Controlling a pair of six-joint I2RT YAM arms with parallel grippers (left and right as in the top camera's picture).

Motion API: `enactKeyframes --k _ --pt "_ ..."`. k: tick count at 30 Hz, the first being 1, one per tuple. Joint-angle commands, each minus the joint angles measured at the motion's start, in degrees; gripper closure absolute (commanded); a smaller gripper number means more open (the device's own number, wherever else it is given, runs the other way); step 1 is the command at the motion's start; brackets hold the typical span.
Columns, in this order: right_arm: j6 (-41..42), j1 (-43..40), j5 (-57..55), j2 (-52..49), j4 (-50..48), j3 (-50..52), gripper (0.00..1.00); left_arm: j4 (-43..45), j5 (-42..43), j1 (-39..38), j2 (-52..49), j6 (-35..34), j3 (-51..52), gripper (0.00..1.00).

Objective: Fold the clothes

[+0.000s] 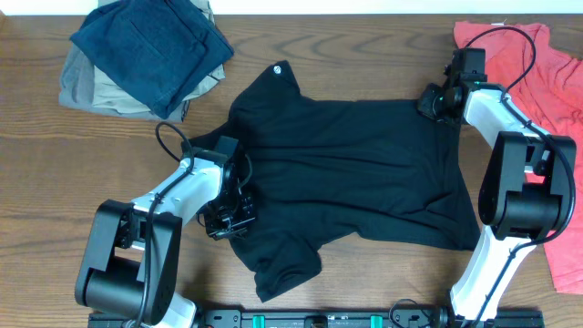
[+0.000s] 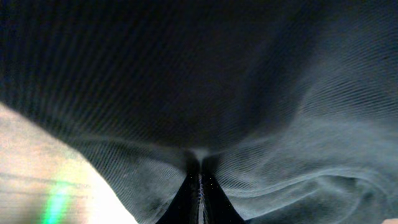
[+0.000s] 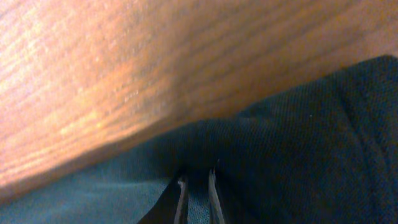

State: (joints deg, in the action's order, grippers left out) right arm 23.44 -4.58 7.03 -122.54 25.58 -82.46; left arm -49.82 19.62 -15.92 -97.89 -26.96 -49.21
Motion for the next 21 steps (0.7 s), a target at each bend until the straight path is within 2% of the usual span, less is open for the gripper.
enactKeyframes --k 1,13,21 --pt "0.28 -0.11 -4.04 -2.40 -1.18 0.04 0.88 -0.37 0.28 -0.07 -0.39 0.35 1.14 0.94" --pt "0.17 -3.28 -4.24 -2.40 -3.41 -2.21 0.87 -0.52 0.31 -0.07 -0.39 0.28 8.41 0.94" --pt "-3.76 -6.58 -4.22 -2.40 5.86 -11.72 0.88 -4.63 0.28 -0.07 0.46 -1.18 10.67 0.94"
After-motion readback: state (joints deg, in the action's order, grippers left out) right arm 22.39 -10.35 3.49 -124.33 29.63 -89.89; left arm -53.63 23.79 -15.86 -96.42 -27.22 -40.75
